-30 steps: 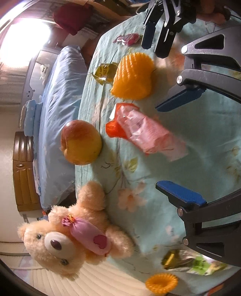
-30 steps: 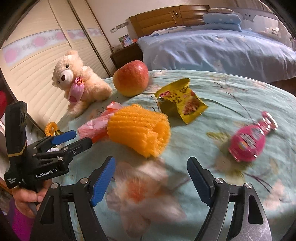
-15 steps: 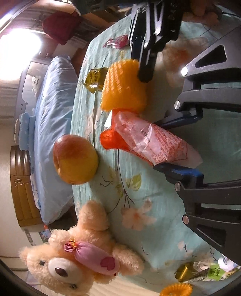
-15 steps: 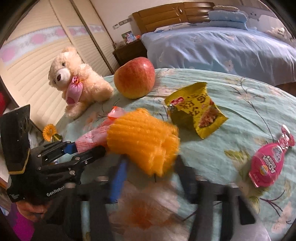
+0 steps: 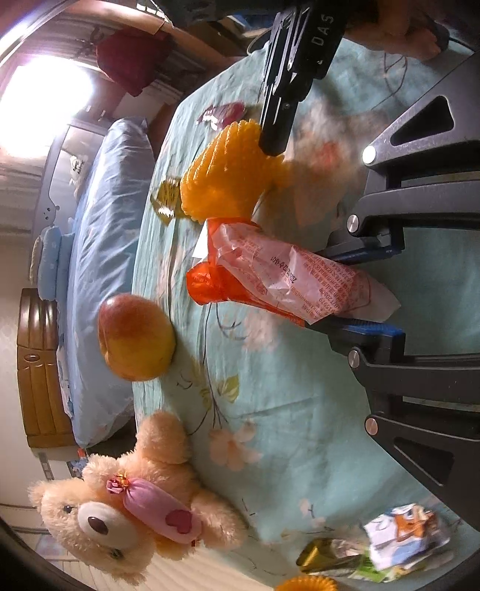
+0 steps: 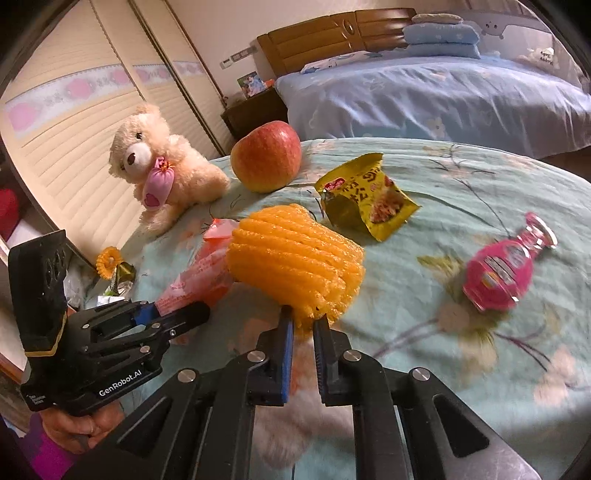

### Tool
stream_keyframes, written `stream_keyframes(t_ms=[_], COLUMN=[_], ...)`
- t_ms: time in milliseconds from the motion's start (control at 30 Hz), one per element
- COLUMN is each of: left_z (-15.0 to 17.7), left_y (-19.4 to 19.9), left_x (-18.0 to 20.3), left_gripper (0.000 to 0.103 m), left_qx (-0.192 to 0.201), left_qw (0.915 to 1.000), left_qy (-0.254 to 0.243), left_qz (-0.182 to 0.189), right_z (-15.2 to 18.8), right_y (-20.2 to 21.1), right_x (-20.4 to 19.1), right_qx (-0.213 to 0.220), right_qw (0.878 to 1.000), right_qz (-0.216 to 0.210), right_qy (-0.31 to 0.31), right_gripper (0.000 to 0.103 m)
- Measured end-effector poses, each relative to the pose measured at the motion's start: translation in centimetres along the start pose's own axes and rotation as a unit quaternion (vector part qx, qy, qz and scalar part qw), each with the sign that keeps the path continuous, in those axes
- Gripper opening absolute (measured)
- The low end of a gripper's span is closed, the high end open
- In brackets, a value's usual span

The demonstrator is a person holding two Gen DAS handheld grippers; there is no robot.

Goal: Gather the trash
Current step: 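Carry the foam net toward the bin with the right tool while the left carries the bag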

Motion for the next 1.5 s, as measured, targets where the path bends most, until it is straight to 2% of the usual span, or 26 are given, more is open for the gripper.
stream_keyframes(t_ms=[400, 1033, 1500], left_z=[1.4, 2.6, 2.4], left_y=[2.1, 2.0, 1.3], left_x=[4.2, 13.2, 18.2], left_gripper=[0.024, 0.024, 0.024], left_qx=[0.008, -0.008, -0.012], left_qw=[0.9994, 0.9954, 0.9914], left_qy=[-0.014, -0.063, -0.094], left_qz=[0.029, 0.072, 0.091], right_z=[2.3, 6.9, 8.4], right_y=[4.8, 12.3, 16.2], right_x=[1.9, 9.2, 12.9], right_qx=[0.030, 0.064, 0.084], right_qw=[0.999, 0.991, 0.983], right_qz=[0.022, 0.093, 0.129], right_qy=[-0.015, -0.076, -0.105], right_gripper=[0.010, 0.010, 0.010])
Point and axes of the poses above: each gripper's, at about its wrist camera, not at the fingertips, and y roughly against the way its jaws point, x to its right, z to its underside, the point moved 3 cm from there along -y, roughly the way its jaws point, and after that the axes turned 6 degrees about z, right-handed, at the moved point
